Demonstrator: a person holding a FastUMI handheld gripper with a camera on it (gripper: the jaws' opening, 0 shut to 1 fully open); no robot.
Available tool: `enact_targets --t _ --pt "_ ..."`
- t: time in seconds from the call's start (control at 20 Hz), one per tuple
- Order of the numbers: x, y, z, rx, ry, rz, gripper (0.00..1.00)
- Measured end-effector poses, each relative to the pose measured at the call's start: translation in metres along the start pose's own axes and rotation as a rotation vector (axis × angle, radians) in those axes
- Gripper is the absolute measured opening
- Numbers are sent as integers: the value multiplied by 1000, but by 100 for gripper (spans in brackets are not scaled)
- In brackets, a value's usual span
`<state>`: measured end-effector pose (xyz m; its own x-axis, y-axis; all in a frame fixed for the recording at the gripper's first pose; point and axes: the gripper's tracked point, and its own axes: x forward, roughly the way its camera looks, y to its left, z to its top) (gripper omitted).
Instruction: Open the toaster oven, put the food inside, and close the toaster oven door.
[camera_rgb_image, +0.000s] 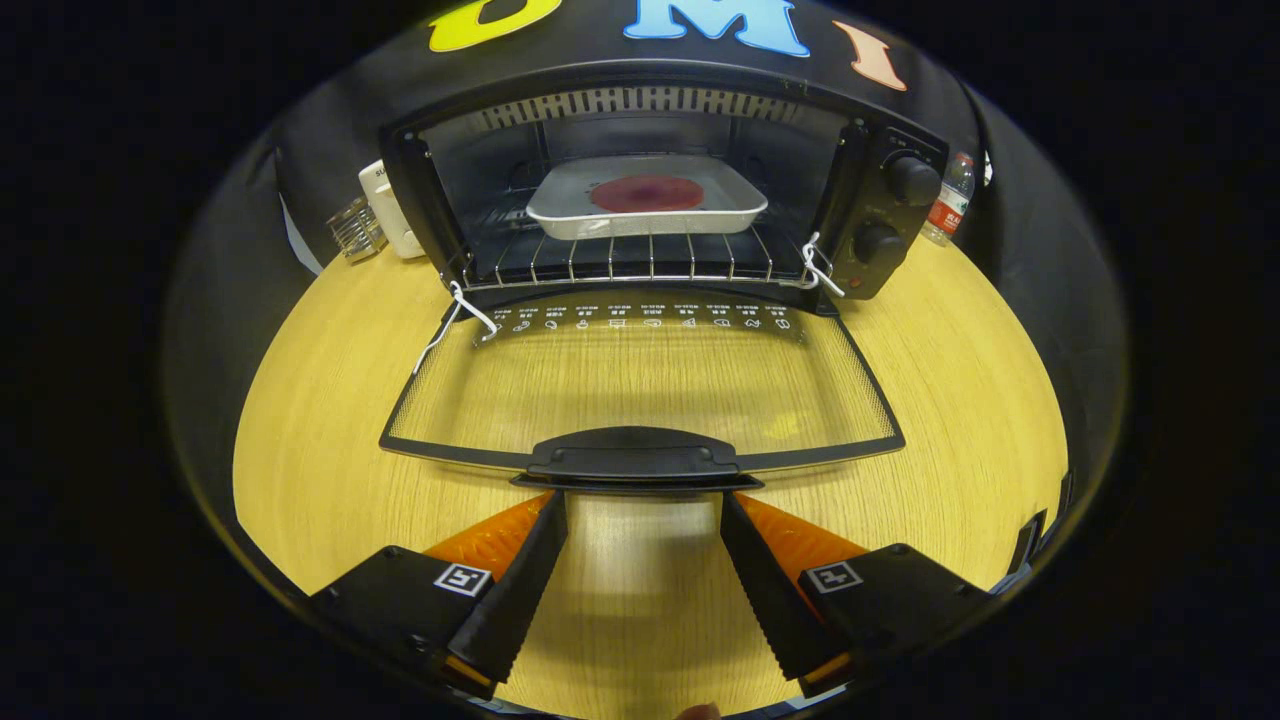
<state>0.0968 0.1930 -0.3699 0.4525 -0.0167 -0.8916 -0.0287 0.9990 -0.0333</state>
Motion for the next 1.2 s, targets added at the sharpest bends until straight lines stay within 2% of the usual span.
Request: enact_targets --t 1.2 --pt "-63 4 52 11 -273 -9 98"
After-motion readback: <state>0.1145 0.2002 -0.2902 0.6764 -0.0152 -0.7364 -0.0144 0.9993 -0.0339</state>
